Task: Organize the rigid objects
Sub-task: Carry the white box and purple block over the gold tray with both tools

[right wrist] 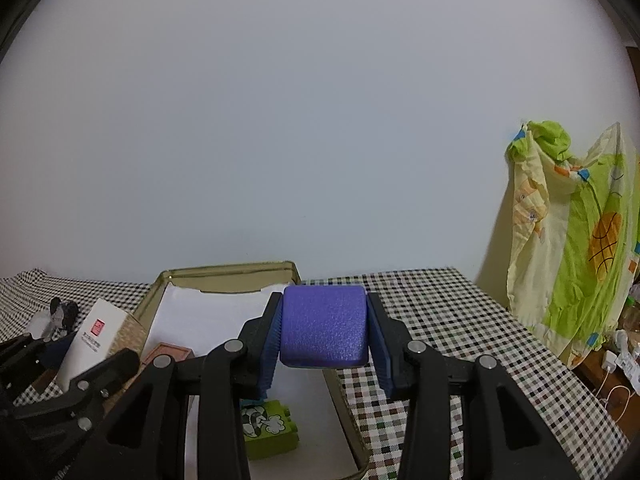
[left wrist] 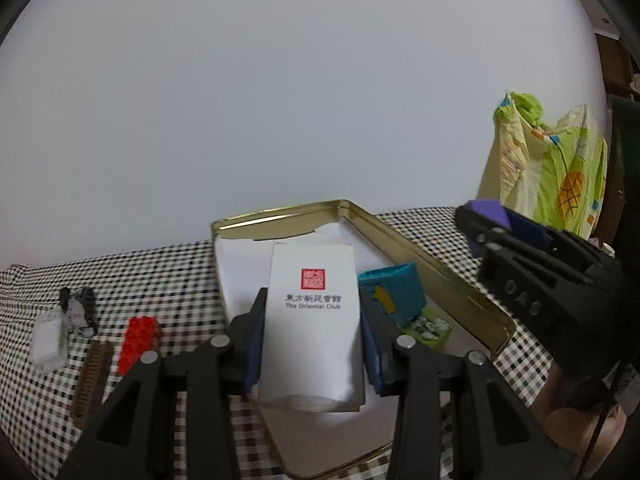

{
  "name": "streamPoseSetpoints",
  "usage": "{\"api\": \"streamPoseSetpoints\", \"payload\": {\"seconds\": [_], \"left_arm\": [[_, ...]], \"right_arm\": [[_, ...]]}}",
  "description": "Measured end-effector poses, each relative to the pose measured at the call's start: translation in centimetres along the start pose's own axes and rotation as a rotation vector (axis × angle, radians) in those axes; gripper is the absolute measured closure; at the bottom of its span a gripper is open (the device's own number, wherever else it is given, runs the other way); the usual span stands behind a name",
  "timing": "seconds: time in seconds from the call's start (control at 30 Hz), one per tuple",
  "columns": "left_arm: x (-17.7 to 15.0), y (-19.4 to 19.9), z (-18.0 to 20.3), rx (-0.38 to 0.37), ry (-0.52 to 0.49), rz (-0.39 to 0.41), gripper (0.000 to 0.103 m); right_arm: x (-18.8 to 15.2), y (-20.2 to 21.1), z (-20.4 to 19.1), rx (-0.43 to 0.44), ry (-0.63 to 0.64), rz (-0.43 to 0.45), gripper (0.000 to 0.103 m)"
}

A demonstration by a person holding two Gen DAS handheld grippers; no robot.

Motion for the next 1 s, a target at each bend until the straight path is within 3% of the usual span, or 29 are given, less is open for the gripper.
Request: {"api": "streamPoseSetpoints", "payload": {"seconds": [0.6, 1.0], "left_arm": [[-0.7, -2.5, 0.4, 0.0, 0.005, -0.095, 0.063], [-0.5, -3.8, 0.6, 0.037, -0.008, -0.133, 0.063]], "right_arm": [[-1.2, -1.8, -2.1, 0.017, 0.064, -0.103, 0.06], [-1.9, -3.5, -1.6, 0.063, 0.011, -0.186, 0.06]]}}
Point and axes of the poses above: each gripper's, at about its wrist camera, not at the fingertips, and y roughly against the way its jaws point, z to its right, x to its top, the point moved 5 cm from there along -y, roughly the way its jaws point, and after that the axes turned 5 degrees about -z, right-handed, at the moved point
